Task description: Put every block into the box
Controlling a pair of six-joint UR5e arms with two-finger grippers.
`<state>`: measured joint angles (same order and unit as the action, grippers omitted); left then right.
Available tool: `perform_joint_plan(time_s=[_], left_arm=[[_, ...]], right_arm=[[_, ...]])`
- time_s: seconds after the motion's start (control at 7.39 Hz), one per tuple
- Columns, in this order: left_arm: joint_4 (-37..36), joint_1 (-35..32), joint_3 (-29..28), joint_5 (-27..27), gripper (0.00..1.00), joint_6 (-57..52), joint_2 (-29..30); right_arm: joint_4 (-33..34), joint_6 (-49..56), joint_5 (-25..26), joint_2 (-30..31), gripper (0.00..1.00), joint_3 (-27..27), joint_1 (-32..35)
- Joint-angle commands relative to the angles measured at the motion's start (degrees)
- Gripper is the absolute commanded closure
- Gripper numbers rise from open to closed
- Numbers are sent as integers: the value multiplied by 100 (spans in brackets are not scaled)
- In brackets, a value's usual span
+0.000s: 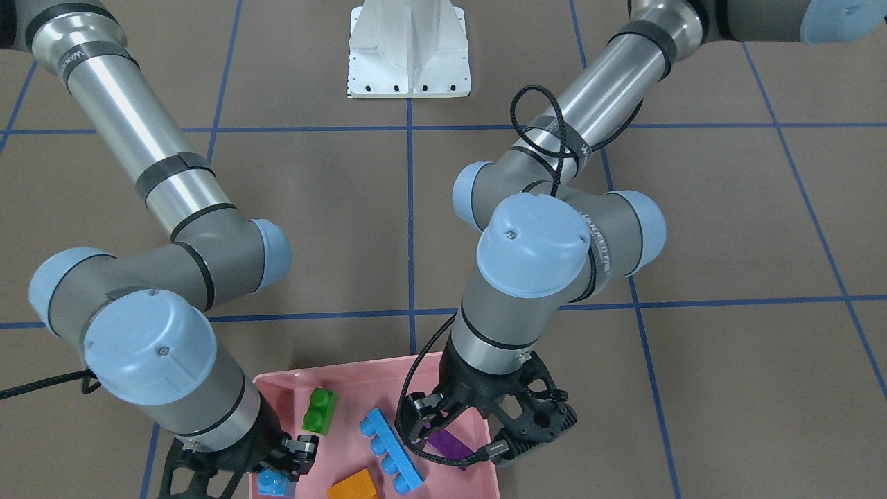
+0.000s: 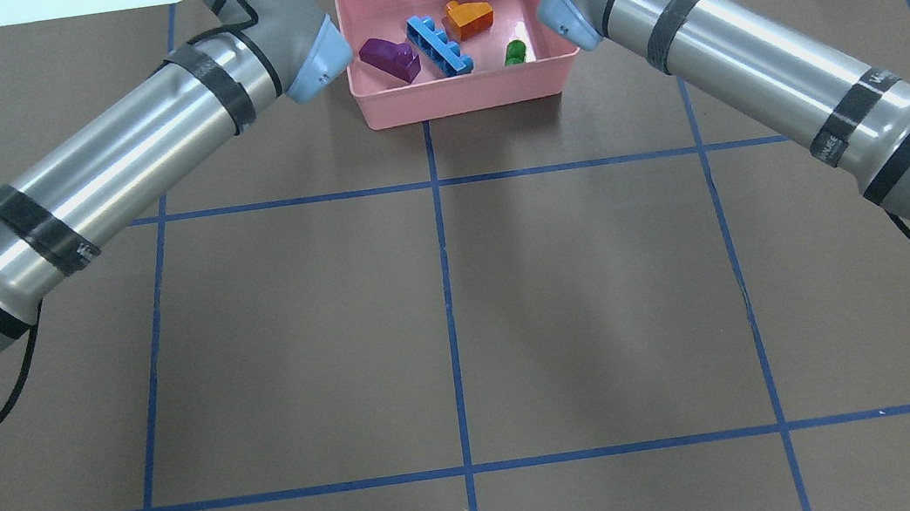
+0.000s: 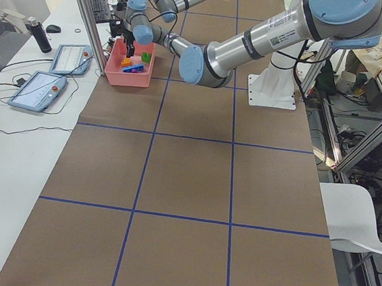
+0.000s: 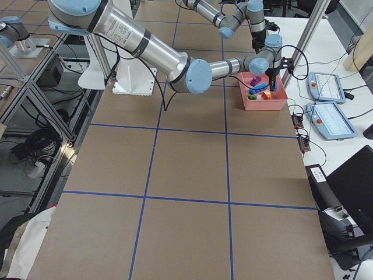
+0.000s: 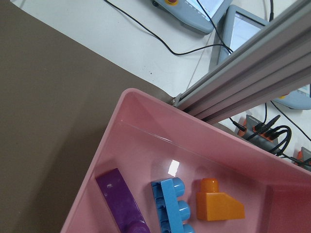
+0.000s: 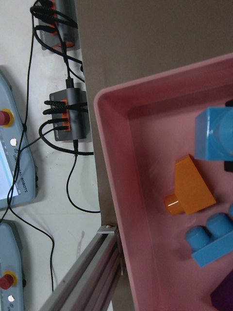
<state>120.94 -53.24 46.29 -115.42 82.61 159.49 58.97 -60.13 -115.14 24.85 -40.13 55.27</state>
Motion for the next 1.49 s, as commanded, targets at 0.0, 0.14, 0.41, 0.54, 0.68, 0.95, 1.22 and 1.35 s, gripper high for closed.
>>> perform_joint_plan(time_s=[0.0,0.14,0.41,0.54,0.68,0.95,1.22,1.35], left_arm=[[-936,-510,1384,-664,0,-961,-792],[-1262,-730,2036,-823,0,-1462,-1284],[-1318,-1037,3196,-973,0,-2393,-2504],[-1327,-1370,3794,-1209,0,-3086,-3189],[-1327,-1669,4287,-1411,0,-3693,-3849],[-1327,-2135,5185,-1510,0,-5377,-5386],[-1327,-2453,5312,-1580,0,-6874,-6365],[-1327,-2585,5251,-1580,0,-7481,-6673]], right_arm=[[-8,-637,263,-128,78,-65,-349],[-25,-684,386,-207,1,-65,-420],[1,-710,369,-139,0,-414,-456],[79,-702,256,114,0,-860,-439],[445,-667,-67,656,0,-1718,-317],[861,-361,-787,2454,0,-3660,366],[889,856,-1700,4012,0,-4640,1349],[897,1594,-2010,4759,0,-4940,1816]])
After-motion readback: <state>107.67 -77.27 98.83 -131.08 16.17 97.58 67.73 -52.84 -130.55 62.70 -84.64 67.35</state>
